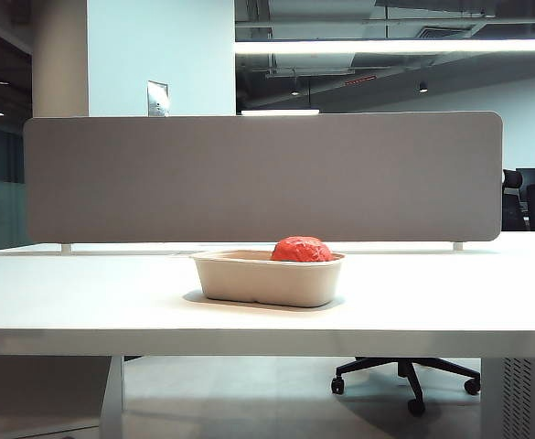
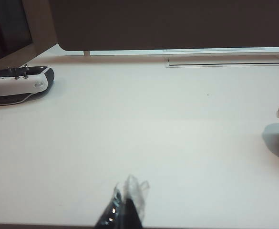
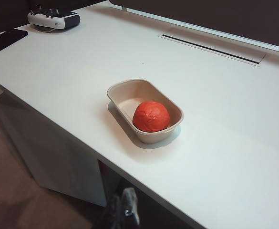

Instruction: Pick up the orange and place it into the paper lunchbox.

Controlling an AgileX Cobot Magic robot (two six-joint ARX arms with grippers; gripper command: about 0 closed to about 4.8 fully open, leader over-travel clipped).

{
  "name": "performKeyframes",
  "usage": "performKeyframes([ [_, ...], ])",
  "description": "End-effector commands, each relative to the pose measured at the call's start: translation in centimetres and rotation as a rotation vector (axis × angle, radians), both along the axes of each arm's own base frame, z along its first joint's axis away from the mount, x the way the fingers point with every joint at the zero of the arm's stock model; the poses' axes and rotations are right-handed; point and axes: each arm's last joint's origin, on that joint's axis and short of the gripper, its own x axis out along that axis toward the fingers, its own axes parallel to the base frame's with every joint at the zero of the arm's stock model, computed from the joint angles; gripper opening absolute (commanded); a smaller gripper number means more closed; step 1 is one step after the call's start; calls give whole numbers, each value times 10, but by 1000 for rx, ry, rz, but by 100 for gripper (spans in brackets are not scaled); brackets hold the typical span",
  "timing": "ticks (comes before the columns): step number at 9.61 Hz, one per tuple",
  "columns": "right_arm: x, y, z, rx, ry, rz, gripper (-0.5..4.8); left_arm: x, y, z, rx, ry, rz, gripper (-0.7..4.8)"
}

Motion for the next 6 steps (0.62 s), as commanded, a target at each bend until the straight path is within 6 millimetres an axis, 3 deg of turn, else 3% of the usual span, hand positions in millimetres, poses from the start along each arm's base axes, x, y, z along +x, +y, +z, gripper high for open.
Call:
performKeyframes([
  [1,0,0,2,9,-12,-3,-1,0,0,0,0,-9,2,-3],
  [3,1,-1,2,5,-18,-25,-1,0,0,0,0,-9,2,-3],
  [4,3,-4,-3,-18,-22,-131,-1,0,0,0,0,-9,2,-3],
  [5,21,-25,-55,12,-174,-566,-1,0,0,0,0,-9,2,-3],
  [6,25,-26,-75,31,-219,-590,-1,0,0,0,0,-9,3,-3],
])
